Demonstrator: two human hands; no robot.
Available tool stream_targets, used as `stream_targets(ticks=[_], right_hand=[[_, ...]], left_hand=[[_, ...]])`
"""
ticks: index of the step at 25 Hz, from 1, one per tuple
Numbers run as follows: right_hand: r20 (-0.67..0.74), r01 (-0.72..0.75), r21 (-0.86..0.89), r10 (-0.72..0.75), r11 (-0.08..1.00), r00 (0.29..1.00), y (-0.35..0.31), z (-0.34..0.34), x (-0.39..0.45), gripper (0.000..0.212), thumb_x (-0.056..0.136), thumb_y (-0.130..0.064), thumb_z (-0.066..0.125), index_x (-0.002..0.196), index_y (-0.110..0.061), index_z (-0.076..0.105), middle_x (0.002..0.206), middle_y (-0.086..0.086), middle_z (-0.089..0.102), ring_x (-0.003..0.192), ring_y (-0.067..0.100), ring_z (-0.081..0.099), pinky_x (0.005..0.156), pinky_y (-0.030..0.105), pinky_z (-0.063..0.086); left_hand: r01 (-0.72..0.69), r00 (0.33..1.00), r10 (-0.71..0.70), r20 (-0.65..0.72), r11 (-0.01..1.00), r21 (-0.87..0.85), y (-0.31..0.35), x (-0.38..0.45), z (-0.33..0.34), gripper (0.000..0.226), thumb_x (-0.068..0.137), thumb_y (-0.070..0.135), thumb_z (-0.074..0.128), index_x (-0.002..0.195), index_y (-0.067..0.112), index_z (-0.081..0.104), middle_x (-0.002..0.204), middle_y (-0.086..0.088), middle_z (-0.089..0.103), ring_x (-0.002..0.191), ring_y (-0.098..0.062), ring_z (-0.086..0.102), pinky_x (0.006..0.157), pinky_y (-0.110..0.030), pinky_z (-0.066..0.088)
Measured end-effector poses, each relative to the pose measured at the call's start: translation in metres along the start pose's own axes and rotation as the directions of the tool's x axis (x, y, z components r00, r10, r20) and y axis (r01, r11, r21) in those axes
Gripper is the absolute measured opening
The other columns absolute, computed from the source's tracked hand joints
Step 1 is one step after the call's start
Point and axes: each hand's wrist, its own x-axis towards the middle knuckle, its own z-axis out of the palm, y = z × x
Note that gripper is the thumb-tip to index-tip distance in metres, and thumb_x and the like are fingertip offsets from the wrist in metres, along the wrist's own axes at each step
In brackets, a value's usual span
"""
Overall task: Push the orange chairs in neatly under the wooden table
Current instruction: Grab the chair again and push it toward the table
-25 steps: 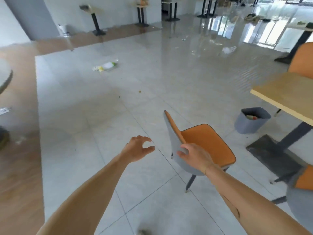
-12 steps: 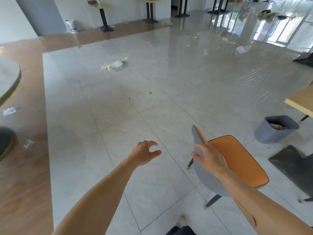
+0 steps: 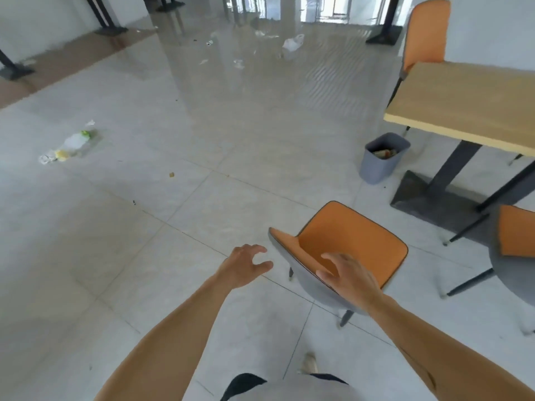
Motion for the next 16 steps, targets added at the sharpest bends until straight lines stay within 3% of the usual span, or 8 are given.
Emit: stream_targets(ticks=[4,8,13,16], right_hand=[[-0.015,-0.181,0.072,0.182,0.981,0.983,0.017,0.012,-0.004,0.055,0.092,-0.063,0.044,0.139,-0.034,0.044,0.143,-0.009,0.049,0.128,0.016,0.047,0.100,0.038,0.045],[-0.052,-0.377,0.172,0.391,0.910,0.919,0.009,0.035,-0.009,0.054,0.087,-0.066,0.045,0.134,-0.040,0.046,0.141,-0.009,0.050,0.125,0.019,0.050,0.101,0.041,0.042],[-0.116,-0.534,0.142,0.550,0.833,0.827,-0.029,0.065,-0.001,0.062,0.080,-0.081,0.031,0.129,-0.046,0.047,0.136,-0.017,0.051,0.128,0.015,0.045,0.108,0.057,0.023],[-0.218,-0.617,0.139,0.632,0.775,0.744,-0.049,0.079,0.001,0.063,0.079,-0.082,0.034,0.127,-0.044,0.050,0.135,-0.022,0.049,0.132,0.011,0.039,0.105,0.071,0.013]], left_hand=[[-0.140,0.986,0.130,0.107,0.986,0.095,0.014,0.052,-0.001,0.058,0.088,0.056,0.055,0.140,0.035,0.044,0.146,0.001,0.043,0.134,-0.019,0.037,0.107,-0.042,0.037],[-0.341,0.936,0.305,0.173,0.908,0.243,0.016,0.101,-0.004,0.068,0.086,0.060,0.057,0.143,0.026,0.041,0.153,0.005,0.031,0.139,-0.018,0.028,0.108,-0.044,0.037],[-0.590,0.781,0.452,0.430,0.760,0.273,0.003,0.137,0.004,0.074,0.077,0.077,0.051,0.137,0.033,0.045,0.145,0.008,0.040,0.136,-0.016,0.031,0.106,-0.040,0.038],[-0.679,0.706,0.527,0.473,0.694,0.240,-0.003,0.153,0.011,0.078,0.073,0.082,0.042,0.134,0.033,0.045,0.138,0.007,0.045,0.132,-0.018,0.034,0.106,-0.044,0.039]])
